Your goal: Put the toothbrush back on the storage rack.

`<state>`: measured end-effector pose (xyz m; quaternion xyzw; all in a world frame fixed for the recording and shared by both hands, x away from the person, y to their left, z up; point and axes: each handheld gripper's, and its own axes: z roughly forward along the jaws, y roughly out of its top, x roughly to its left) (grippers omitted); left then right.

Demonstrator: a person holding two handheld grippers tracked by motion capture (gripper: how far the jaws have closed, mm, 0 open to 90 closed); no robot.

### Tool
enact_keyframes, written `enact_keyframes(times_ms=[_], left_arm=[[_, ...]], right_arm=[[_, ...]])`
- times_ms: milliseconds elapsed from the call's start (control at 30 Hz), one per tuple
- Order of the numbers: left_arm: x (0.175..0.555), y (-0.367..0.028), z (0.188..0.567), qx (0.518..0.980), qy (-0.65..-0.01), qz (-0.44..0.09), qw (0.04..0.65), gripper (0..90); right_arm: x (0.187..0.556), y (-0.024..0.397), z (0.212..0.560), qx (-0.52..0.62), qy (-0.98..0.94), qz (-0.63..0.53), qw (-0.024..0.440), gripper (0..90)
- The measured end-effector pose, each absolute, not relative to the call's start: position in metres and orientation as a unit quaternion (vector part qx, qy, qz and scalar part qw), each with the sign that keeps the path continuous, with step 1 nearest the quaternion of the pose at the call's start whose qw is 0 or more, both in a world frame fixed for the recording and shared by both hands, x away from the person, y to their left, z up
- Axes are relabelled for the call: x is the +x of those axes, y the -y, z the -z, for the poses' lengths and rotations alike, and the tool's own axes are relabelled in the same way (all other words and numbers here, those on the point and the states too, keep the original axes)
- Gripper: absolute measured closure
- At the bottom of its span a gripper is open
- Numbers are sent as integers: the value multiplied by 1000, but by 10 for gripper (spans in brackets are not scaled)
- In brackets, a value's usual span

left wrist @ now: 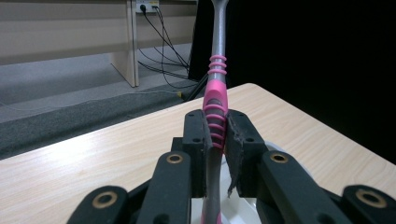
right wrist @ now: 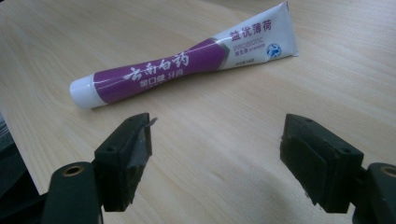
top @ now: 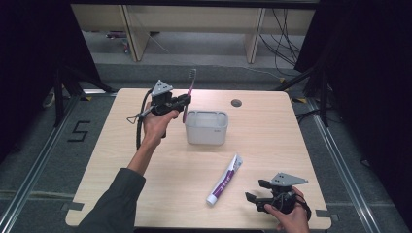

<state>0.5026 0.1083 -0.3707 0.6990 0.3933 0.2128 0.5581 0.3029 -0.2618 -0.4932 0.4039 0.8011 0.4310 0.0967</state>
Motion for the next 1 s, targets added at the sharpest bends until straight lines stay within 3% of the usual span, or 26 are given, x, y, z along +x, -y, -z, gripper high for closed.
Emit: enact_keyframes(times_ms=[1000], left_arm=[[521,-83,400,697,-405,-224,547,785]], right_arm=[[302,261,493,403,-802,-431,92,259]])
